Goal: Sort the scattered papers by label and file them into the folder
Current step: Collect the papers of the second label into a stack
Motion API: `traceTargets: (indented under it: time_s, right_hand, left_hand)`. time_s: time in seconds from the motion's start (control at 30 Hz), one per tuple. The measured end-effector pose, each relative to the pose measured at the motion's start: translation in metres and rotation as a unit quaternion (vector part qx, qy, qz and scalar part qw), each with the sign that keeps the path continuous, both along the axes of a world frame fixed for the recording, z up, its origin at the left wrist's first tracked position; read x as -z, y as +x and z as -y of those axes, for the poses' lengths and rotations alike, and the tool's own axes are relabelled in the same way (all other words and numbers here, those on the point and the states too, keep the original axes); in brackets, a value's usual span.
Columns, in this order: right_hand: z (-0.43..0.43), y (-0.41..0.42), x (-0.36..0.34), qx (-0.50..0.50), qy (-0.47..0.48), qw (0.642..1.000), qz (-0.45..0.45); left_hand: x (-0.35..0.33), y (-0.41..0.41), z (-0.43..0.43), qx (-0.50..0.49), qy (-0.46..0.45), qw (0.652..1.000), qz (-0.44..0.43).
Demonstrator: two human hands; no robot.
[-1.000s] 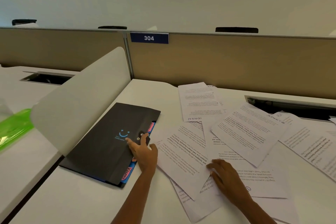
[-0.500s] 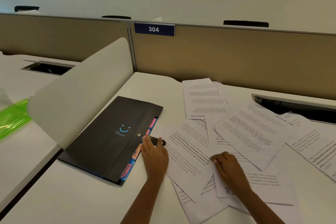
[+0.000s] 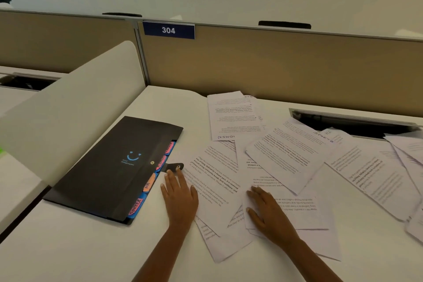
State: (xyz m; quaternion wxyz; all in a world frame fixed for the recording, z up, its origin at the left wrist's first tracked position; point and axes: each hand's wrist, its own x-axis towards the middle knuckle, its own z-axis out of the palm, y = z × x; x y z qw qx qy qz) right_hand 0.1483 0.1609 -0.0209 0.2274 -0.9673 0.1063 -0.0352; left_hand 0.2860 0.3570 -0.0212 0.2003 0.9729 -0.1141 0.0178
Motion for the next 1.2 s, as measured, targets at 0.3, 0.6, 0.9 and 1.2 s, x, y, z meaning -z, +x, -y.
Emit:
traceTargets:
  time_s: [0.3,0.6,0.9,1.2]
  right_hand:
    - [0.031,-0.046,-0.011,0.14,0.051,0.989,-0.003]
    - [0.05,-0.076,-0.009,0.274,0.064,0.959,0.021]
    - [0.061,-0.088,-0.025,0.342,0.141,0.922,0.115]
    - [0.06,-0.076,-0.041,0.363,0.084,0.924,-0.084]
  left_hand:
    - [-0.008,-0.049,0.041,0.145,-0.039,0.989,-0.015]
    - [-0.024,-0.072,0.087,0.106,-0.202,0.964,-0.136]
    - [-0.085,-0.053,0.104,-0.152,-0.644,0.613,-0.432]
    - [-0.072,-0.026,0.075,-0.167,-0.589,0.723,-0.32]
